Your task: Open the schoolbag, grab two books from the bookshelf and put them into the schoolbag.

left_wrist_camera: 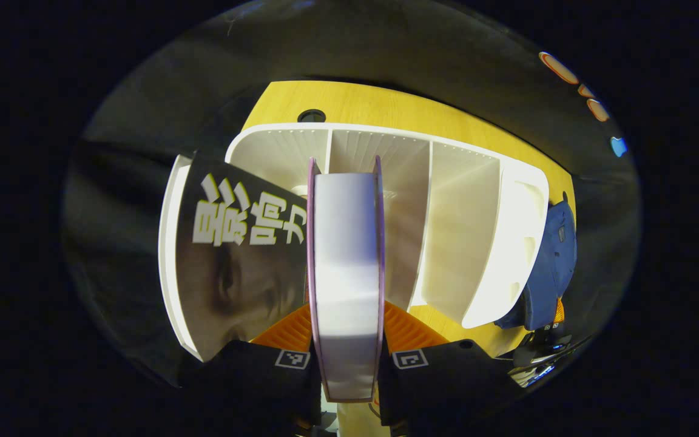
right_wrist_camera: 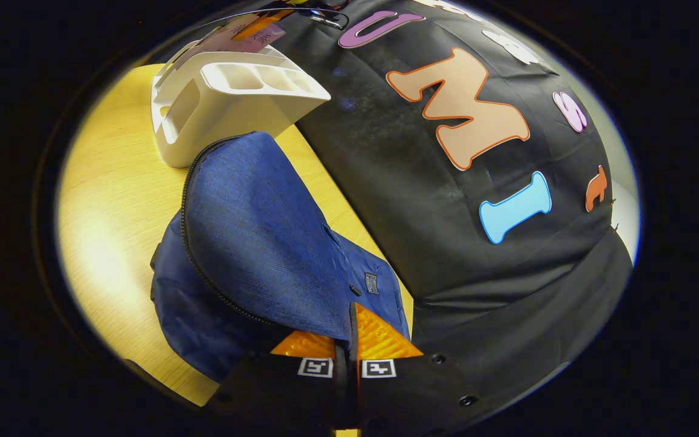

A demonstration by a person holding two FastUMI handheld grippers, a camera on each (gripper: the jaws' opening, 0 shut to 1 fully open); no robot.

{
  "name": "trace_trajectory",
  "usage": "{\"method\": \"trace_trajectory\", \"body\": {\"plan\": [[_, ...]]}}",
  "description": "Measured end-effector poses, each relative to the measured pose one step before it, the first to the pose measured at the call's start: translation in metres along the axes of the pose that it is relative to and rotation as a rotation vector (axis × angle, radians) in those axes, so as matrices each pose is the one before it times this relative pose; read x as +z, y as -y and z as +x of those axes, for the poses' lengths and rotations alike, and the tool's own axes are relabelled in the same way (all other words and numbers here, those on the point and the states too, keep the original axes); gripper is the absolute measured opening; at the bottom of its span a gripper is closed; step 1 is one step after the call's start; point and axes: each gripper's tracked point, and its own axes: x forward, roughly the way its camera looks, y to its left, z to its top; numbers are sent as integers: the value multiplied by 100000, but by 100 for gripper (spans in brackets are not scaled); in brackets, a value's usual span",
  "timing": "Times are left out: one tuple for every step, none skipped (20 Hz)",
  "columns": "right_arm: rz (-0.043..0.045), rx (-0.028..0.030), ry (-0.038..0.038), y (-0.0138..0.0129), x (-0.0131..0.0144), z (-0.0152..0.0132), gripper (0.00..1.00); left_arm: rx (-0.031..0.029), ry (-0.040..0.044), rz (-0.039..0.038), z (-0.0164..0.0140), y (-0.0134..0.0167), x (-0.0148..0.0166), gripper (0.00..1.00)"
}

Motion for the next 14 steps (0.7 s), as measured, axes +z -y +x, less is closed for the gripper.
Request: {"method": "trace_trajectory", "body": {"plan": [[296,15,-58,-9,5,-24,4,-143,5,-477,-557,32,-420,35],[-112,-12,139,35,14,-13,4,-68,53,-270,-603,-38,-379,35],[-231,138,53,-64,-3,-30,4,-46,250,-518,-598,-64,-424,34],[-117,166,120,39,29,-26,4,-302,-32,-299,-594,29,-504,34],[-25,179,147,-135,-148,-70,6,-358,-98,-607,-732,45,-632,36],[83,132,195,105,2,-1,4,-612,-209,-889,-686,70,-577,34],[235,147,98,40,3,31,4,-826,-1,-601,-690,37,-615,34],[428,67,-6,59,-62,-50,4,-500,132,-320,-713,-30,-554,36],[603,191,-40,83,-53,-62,4,-317,305,370,-733,-66,-526,36],[567,28,36,42,-10,17,4,62,859,321,-787,-117,-430,36],[680,216,40,-9,-2,62,4,528,740,540,-724,-243,-552,34],[695,176,-22,9,18,-5,4,279,1012,397,-796,-107,-434,34],[728,273,61,32,-39,-19,4,11,915,281,-882,-23,-503,34],[704,291,-8,113,-54,-2,4,-60,982,-127,-861,-16,-440,34]]}}
